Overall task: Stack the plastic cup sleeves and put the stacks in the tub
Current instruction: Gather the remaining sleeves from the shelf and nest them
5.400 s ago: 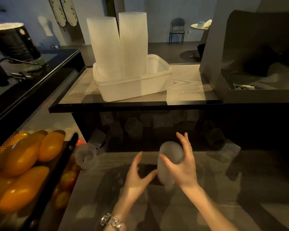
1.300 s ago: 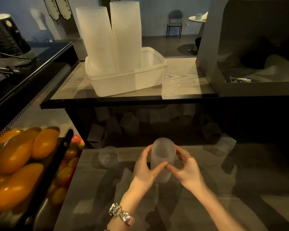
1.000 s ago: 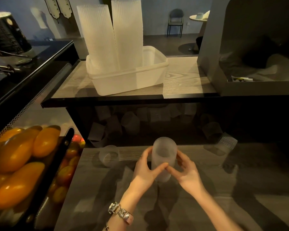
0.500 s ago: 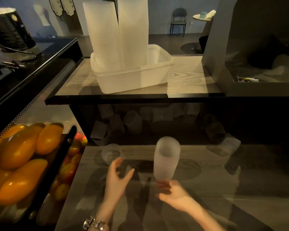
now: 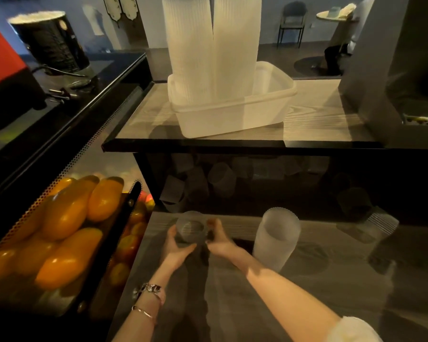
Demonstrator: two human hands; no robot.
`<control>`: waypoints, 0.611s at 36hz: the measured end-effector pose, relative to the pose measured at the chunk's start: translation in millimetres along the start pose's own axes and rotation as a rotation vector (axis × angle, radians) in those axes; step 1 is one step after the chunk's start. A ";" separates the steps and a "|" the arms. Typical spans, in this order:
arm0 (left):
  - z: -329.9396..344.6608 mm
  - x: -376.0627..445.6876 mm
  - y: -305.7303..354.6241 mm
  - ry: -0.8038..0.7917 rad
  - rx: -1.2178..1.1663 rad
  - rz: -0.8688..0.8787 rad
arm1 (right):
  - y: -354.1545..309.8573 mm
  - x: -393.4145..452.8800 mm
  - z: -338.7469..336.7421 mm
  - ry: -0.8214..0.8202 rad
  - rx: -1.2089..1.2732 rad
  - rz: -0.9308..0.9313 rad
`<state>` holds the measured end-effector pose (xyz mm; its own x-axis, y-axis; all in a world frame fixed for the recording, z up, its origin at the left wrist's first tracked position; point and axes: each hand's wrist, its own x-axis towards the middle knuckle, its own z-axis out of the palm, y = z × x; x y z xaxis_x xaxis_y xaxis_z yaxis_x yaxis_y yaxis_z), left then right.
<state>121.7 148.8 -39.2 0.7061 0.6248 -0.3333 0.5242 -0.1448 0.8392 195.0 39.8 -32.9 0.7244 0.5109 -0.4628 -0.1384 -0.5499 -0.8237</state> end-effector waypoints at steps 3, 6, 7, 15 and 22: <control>1.6 -1.7 1.3 -0.014 -0.030 0.027 | 3.8 5.3 -0.3 0.018 0.033 -0.010; 3.6 -4.6 3.0 -0.022 -0.070 0.039 | 6.2 5.7 -3.7 0.026 0.062 -0.013; 3.7 -5.7 3.6 -0.027 -0.083 0.046 | 6.2 4.2 -4.1 0.021 0.080 -0.003; 2.6 -12.3 1.5 -0.125 -0.114 0.059 | 6.4 -19.9 -7.9 0.081 0.264 -0.019; 2.9 -16.6 1.5 -0.156 -0.043 0.129 | 12.7 -34.6 -20.4 0.069 0.225 -0.104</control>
<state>112.1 136.0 -33.6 0.8328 0.4765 -0.2816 0.4065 -0.1812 0.8955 182.0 1.7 -20.7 0.7861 0.5064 -0.3545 -0.2017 -0.3320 -0.9215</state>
